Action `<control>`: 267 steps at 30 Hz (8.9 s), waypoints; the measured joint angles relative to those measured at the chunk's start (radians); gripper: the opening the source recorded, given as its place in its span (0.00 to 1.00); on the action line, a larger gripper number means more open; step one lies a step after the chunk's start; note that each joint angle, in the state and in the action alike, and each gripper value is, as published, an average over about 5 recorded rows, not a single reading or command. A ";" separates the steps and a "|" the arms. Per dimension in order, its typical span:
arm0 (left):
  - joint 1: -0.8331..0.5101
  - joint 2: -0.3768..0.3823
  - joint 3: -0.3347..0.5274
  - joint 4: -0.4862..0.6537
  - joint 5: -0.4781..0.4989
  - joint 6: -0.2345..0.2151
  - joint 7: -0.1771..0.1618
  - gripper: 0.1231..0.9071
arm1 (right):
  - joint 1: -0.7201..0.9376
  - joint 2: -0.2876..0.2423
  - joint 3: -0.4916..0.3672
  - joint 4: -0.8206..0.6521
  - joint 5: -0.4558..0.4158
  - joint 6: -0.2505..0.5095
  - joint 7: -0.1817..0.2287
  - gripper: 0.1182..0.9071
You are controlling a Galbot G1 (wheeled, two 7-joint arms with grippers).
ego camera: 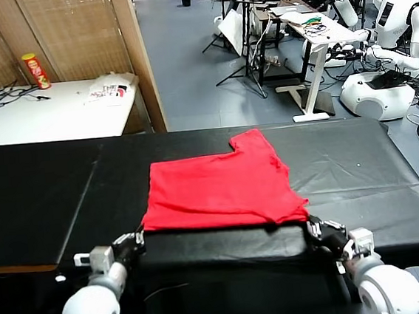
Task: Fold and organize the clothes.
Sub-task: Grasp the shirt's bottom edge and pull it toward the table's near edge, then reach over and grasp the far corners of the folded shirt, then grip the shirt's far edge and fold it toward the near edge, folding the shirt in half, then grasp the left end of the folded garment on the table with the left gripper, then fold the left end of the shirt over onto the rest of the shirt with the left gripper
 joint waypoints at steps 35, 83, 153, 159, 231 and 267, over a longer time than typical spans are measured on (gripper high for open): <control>-0.403 0.063 0.014 0.125 -0.303 0.089 -0.075 0.86 | 0.746 -0.020 -0.252 -0.413 0.123 0.061 0.129 0.86; -0.836 -0.016 0.245 0.757 -0.271 0.131 0.051 0.02 | 1.188 0.253 -0.374 -1.168 0.036 0.071 0.008 0.01; -0.149 0.077 0.004 -0.013 -0.095 0.175 -0.009 0.69 | 0.330 -0.204 -0.105 -0.086 0.306 -0.045 0.059 0.81; -0.207 0.055 0.020 0.032 -0.109 0.105 -0.023 0.86 | 0.421 -0.131 -0.128 -0.166 0.216 0.010 0.069 0.86; -0.218 -0.118 0.004 0.201 -0.067 -0.068 0.013 0.86 | 0.389 0.059 -0.125 -0.175 0.082 0.122 0.052 0.86; -0.135 -0.048 -0.086 0.232 0.324 -0.161 0.093 0.05 | 0.366 0.082 -0.118 -0.147 0.008 0.161 0.025 0.86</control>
